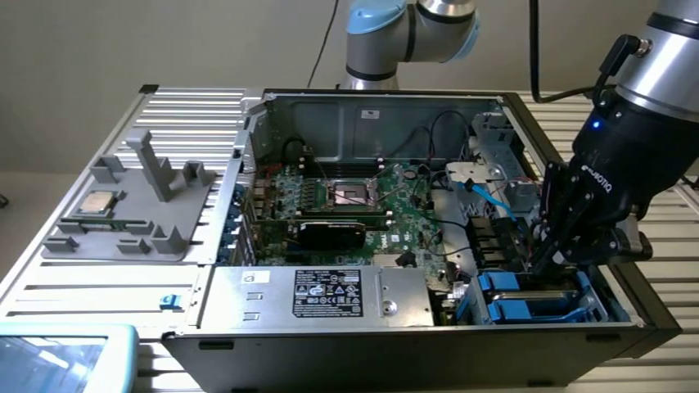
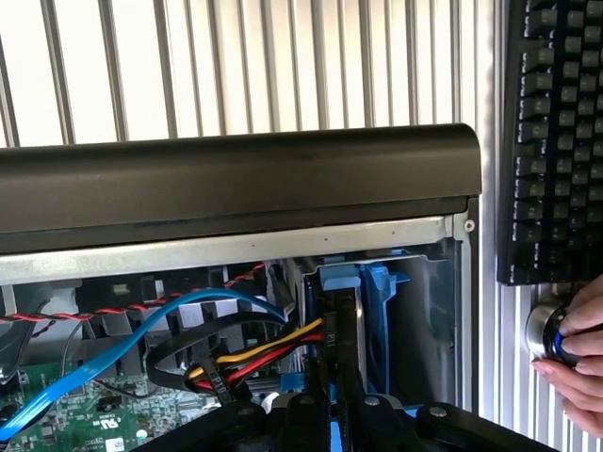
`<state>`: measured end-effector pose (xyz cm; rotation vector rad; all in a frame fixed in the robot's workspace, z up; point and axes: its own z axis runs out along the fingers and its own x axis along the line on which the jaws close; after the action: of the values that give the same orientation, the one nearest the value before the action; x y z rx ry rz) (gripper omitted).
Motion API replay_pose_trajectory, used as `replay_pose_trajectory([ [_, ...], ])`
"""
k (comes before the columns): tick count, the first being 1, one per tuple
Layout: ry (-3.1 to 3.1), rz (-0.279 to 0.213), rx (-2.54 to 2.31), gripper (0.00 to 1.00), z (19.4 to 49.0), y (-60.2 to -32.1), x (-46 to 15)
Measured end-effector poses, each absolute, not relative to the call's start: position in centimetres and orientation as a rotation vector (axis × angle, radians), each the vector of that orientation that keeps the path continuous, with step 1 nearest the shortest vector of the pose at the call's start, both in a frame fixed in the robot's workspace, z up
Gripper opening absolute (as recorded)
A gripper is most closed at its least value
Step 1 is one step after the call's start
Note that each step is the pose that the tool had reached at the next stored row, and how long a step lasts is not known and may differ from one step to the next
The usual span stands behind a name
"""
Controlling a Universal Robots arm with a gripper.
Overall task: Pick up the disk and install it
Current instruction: 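Insert the second disk wire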
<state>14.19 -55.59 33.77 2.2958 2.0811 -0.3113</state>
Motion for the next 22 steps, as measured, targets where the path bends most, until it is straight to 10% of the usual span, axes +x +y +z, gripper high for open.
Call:
replay_pose_trajectory([
  [22, 2.089, -0.301, 2.298, 0.16, 33.47, -55.65, 14.32],
])
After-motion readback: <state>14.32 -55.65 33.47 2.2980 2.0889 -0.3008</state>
